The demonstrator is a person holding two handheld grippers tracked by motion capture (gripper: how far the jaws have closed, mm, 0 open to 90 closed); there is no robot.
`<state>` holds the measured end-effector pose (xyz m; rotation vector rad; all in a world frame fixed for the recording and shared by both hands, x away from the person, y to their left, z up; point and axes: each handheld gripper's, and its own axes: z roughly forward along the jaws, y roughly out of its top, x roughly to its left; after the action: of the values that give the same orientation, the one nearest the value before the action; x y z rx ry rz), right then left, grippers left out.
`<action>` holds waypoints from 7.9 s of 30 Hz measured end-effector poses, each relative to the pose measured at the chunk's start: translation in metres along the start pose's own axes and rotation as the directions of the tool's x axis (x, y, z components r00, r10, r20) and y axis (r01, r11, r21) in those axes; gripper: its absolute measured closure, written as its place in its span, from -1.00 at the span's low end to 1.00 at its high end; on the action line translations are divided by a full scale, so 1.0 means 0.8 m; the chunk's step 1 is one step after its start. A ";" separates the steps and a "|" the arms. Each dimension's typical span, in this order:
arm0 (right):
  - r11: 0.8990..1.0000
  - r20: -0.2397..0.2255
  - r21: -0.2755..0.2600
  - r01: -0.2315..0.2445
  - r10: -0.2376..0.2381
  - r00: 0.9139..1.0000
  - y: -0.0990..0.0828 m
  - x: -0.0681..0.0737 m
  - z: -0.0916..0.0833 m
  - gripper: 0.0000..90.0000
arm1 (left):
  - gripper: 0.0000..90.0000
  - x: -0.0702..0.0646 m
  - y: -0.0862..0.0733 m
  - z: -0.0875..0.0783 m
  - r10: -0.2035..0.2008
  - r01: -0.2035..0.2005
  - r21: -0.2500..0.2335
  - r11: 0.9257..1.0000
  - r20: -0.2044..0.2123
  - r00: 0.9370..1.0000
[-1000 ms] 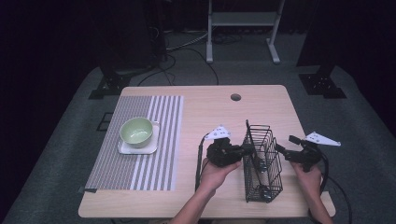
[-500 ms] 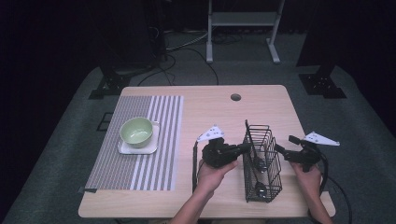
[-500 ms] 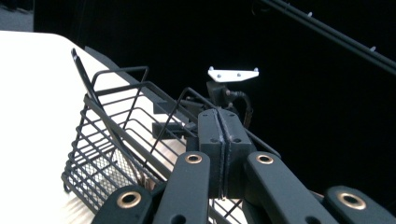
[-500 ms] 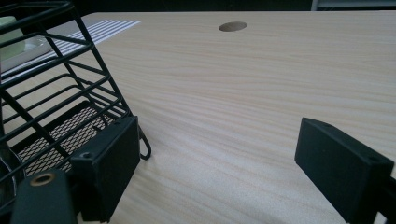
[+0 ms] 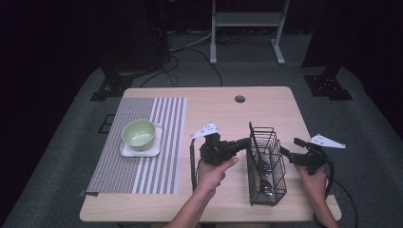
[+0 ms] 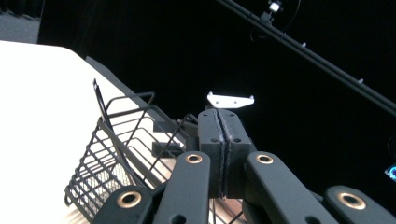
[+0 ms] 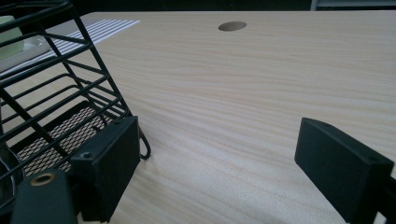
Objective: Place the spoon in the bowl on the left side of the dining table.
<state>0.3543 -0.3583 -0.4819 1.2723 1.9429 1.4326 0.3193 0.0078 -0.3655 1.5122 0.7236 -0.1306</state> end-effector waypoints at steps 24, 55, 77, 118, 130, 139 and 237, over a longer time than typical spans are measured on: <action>1.000 0.000 0.005 -0.002 0.002 1.000 0.000 0.000 0.000 -0.71 | 1.00 -0.002 0.058 -0.027 -0.060 0.061 -0.090 0.994 0.012 0.998; 1.000 0.005 0.013 0.000 0.000 1.000 0.001 0.001 0.001 -0.71 | 1.00 0.004 0.135 -0.102 -0.090 0.071 -0.230 0.971 -0.074 0.993; 1.000 0.005 0.015 0.002 -0.002 1.000 0.001 0.001 0.001 -0.71 | 1.00 0.040 0.136 -0.157 -0.159 0.101 -0.303 0.947 -0.175 0.972; 1.000 0.011 0.021 0.003 -0.003 1.000 0.001 0.002 0.002 -0.71 | 1.00 0.090 0.124 -0.246 -0.255 0.115 -0.398 0.910 -0.319 0.913; 1.000 0.012 0.023 0.004 -0.004 1.000 0.001 0.002 0.002 -0.71 | 1.00 0.103 0.117 -0.271 -0.275 0.115 -0.415 0.902 -0.352 0.895; 1.000 0.012 0.024 0.006 -0.006 1.000 0.001 0.002 0.003 -0.71 | 1.00 0.112 0.114 -0.290 -0.299 0.117 -0.438 0.891 -0.372 0.879; 1.000 0.019 0.029 -0.003 0.002 1.000 0.001 0.001 0.003 -0.71 | 0.99 0.204 0.054 -0.425 -0.535 0.105 -0.615 0.782 -0.575 0.619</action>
<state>0.3564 -0.3561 -0.4819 1.2968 1.9575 1.3932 0.3506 0.3860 -0.3760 0.8191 1.5627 0.4089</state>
